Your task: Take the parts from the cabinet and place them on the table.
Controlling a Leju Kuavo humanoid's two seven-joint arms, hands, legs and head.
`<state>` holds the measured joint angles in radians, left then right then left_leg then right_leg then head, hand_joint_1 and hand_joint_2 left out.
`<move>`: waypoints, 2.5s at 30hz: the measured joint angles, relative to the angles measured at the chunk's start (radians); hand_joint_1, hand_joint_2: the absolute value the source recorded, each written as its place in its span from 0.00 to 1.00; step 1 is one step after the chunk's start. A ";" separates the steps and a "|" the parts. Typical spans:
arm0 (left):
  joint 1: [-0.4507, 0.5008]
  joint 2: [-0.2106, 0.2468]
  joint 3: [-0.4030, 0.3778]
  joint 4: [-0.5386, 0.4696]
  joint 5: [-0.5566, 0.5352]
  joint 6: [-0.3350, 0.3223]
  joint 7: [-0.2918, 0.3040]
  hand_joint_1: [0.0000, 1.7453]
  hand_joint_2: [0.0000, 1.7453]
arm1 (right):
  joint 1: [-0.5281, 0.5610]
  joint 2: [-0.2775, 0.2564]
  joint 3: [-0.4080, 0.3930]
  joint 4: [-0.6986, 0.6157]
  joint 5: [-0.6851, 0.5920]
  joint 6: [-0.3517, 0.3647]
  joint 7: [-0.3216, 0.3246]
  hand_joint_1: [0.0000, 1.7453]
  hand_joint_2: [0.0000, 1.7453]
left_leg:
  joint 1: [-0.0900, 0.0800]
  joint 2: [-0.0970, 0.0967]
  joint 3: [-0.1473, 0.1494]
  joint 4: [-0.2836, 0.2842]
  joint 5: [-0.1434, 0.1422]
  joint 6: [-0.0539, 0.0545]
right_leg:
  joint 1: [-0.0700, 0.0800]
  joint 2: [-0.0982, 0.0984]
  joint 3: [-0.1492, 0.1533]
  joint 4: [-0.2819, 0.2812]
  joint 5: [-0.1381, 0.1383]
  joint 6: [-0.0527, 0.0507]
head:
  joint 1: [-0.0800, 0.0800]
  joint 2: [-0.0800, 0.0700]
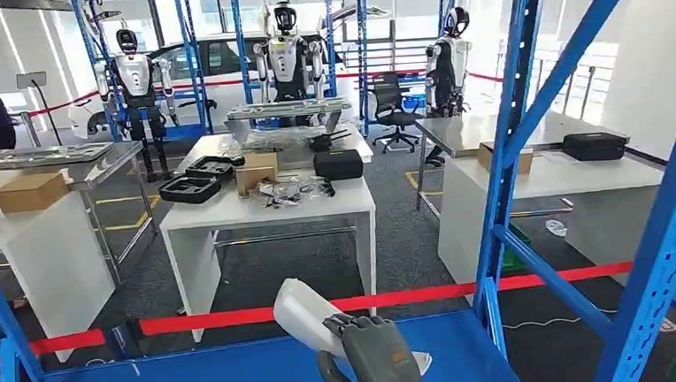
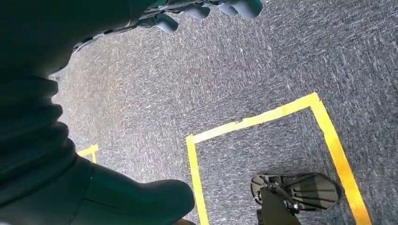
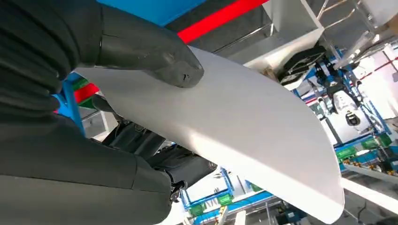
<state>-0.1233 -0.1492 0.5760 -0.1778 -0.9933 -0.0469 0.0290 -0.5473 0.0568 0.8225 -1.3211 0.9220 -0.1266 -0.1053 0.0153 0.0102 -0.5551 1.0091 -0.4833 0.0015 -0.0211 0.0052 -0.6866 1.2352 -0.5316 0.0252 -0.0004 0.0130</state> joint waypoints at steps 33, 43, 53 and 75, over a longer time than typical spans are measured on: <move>-0.018 0.003 0.002 -0.002 -0.015 -0.013 0.009 0.00 1.00 | 0.042 -0.003 -0.005 0.032 0.053 -0.020 -0.035 1.00 1.00 | -0.009 0.001 -0.085 0.025 0.052 -0.005 | 0.014 -0.002 0.153 -0.176 -0.018 -0.026 | -0.001 0.000; -0.017 0.003 0.003 -0.002 -0.020 -0.013 0.007 0.00 1.00 | 0.043 0.004 -0.005 0.038 0.057 -0.016 -0.036 1.00 1.00 | -0.004 -0.008 -0.169 0.293 -0.133 -0.059 | 0.016 -0.004 0.089 -0.212 0.064 -0.080 | -0.010 0.000; -0.018 0.001 0.004 -0.005 -0.020 -0.011 0.004 0.00 1.00 | 0.042 0.006 -0.005 0.043 0.057 -0.015 -0.036 1.00 1.00 | -0.013 -0.011 0.053 -0.009 -0.044 -0.006 | 0.019 -0.004 0.014 -0.211 0.153 -0.033 | -0.009 0.000; -0.012 0.005 0.006 -0.005 -0.037 -0.015 0.007 0.00 1.00 | 0.078 0.006 -0.006 0.045 0.080 -0.013 -0.004 1.00 1.00 | -0.002 -0.008 -0.160 0.325 -0.095 -0.059 | 0.016 -0.007 0.084 -0.221 0.076 -0.071 | -0.009 0.000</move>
<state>-0.1351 -0.1442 0.5821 -0.1827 -1.0300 -0.0614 0.0355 -0.4693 0.0633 0.8167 -1.2757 1.0017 -0.1393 -0.1095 0.0129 0.0018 -0.7155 1.3345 -0.5778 -0.0579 -0.0049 -0.0021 -0.6029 1.0143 -0.4552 -0.0456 -0.0095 0.0126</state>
